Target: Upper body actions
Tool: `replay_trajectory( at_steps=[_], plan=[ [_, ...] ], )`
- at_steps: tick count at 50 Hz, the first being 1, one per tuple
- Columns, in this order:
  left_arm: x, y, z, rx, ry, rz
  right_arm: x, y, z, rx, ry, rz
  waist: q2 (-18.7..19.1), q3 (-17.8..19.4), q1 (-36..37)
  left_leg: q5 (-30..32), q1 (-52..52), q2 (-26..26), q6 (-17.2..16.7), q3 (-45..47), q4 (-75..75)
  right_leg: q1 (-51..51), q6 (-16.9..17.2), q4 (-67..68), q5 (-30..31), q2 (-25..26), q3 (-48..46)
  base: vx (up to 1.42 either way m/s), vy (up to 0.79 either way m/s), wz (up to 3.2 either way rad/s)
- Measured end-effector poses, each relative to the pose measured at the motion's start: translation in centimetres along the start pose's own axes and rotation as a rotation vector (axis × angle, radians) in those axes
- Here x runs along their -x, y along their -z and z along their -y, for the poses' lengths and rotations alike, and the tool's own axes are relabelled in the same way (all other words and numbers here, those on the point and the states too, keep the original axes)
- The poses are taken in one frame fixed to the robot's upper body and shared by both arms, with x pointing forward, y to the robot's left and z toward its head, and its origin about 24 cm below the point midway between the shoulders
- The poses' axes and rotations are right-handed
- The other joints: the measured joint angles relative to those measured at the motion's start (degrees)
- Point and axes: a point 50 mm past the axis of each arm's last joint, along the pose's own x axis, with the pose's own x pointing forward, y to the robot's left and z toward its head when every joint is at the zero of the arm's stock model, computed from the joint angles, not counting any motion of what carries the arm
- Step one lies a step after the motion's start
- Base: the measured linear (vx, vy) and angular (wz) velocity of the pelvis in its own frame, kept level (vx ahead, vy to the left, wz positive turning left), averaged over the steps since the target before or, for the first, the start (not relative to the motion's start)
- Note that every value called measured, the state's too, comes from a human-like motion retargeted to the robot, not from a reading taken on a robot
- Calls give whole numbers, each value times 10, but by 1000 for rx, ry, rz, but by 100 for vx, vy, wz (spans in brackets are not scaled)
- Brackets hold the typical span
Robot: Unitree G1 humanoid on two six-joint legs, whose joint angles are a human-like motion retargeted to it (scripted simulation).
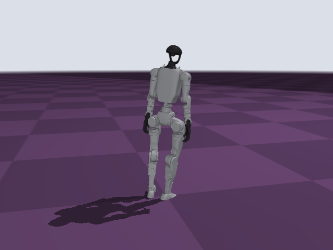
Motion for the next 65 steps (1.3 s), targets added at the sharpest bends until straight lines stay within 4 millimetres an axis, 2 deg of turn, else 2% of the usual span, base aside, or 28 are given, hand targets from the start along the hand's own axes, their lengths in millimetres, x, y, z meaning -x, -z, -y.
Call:
replay_trajectory(
  at_steps=[12, 25, 65],
  plan=[
    [0, 6, -2, -29, 32, -49, 0, -4, -1, 4, 11, 20, 2, -3, 0, 0, -1, 0, 0, 1, 0, -2, 0, 1, 0, 0, 1, 0, 0, 0],
    [0, 8, -1, -17, 9, -37, 0, -3, 3, -50, 117, 38, 5, -3, 1, 0, -3, -1, 0, -3, 0, 0, 0, 0, -3, -1, -4, 0, 0, 0],
    [0, 8, -1, -25, 17, -39, 0, 0, 1, -31, 50, 12, 8, -7, 2, 0, -5, -2, 0, -6, 0, 0, -1, -1, -6, -2, -8, 0, 0, 0]
  ],
)
